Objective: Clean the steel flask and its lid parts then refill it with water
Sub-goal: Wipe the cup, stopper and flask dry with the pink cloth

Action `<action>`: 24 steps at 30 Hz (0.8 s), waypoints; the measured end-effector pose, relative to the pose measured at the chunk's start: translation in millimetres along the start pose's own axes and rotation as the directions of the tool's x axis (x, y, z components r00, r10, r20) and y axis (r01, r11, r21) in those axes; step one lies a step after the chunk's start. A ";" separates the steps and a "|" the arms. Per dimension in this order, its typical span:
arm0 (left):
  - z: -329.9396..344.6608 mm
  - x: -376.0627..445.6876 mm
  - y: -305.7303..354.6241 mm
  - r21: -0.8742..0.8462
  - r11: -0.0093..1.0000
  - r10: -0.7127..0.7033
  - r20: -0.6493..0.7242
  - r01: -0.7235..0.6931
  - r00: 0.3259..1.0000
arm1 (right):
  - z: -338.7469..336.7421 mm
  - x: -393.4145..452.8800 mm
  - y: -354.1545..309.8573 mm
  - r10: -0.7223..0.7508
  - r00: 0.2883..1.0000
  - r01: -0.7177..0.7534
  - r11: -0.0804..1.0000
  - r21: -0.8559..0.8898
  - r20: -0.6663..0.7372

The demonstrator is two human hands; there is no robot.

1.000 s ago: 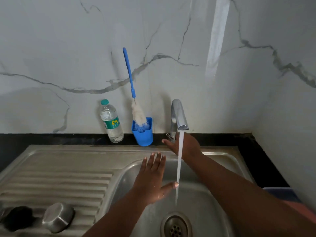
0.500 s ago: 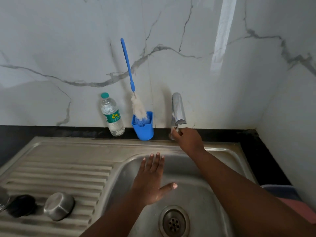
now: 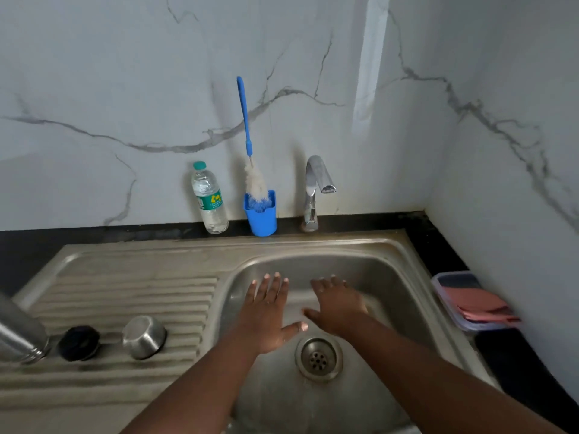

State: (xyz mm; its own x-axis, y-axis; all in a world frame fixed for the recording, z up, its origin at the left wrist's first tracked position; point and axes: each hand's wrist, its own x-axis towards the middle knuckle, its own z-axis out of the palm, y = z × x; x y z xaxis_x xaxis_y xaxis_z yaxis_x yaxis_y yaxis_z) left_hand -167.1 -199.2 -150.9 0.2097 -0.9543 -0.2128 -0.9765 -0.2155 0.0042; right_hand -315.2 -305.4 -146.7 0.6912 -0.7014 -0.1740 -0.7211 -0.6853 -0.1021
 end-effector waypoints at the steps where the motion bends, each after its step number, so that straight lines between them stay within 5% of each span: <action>1: 0.8 -6.8 -1.2 0.000 1.000 0.006 -0.001 -0.006 1.000 | -0.6 -8.4 -4.7 0.007 1.000 -0.007 1.000 -0.019 -0.010; 10: -4.5 -48.4 8.2 -0.028 0.990 0.138 0.004 -0.138 0.990 | -14.7 -95.4 -4.2 0.177 0.983 -0.181 0.978 -0.100 -0.055; 19: -22.5 -36.6 48.8 0.036 0.963 0.269 -0.053 -0.267 0.962 | -60.5 -159.9 81.0 0.465 0.874 -0.474 0.880 -0.035 -0.141; 24: -36.5 -16.6 71.2 0.022 0.964 0.265 -0.060 -0.264 0.962 | -76.7 -164.0 132.6 0.514 0.847 -0.518 0.855 0.011 -0.135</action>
State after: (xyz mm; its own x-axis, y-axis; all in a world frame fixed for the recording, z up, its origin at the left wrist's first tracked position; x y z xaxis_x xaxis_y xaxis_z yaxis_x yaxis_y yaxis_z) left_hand -238.4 -206.2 -111.4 -0.0538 -0.9879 -0.1455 -0.9981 0.0487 0.0386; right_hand -520.5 -296.3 -56.6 0.2208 -0.9730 -0.0676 -0.9753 -0.2207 -0.0084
